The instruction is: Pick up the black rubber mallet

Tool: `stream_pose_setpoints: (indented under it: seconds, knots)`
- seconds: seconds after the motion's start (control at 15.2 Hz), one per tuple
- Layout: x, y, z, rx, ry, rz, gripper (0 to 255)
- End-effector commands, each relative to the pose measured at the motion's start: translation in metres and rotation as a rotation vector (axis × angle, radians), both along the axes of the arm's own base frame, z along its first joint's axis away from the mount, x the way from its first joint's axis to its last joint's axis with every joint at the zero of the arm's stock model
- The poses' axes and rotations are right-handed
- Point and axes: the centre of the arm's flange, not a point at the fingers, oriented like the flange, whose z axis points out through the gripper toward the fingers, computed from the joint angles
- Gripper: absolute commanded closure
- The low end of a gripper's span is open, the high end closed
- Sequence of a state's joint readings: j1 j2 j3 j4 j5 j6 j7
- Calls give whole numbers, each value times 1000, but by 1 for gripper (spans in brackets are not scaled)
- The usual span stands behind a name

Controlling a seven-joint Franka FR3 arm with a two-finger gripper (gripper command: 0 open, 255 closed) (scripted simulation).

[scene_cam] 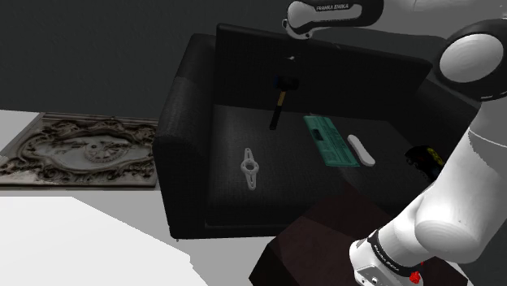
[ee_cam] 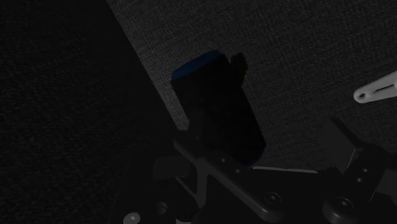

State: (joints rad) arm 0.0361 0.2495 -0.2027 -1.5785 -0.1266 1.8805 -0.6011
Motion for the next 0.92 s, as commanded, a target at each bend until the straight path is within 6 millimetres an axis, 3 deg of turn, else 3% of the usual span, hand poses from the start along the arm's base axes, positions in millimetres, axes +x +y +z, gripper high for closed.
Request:
stream_pose_setpoints:
  seconds: [0.0, 0.13, 0.66, 0.79, 0.86]
  knots:
    - [24, 1, -5, -5, -7, 42, 0]
    - [48, 3, -7, -9, -13, 82, 0]
    - [50, 3, -47, -10, -13, 84, 0]
    - [50, 3, -47, -10, -13, 84, 0]
    - [50, 3, -47, -10, -13, 84, 255]
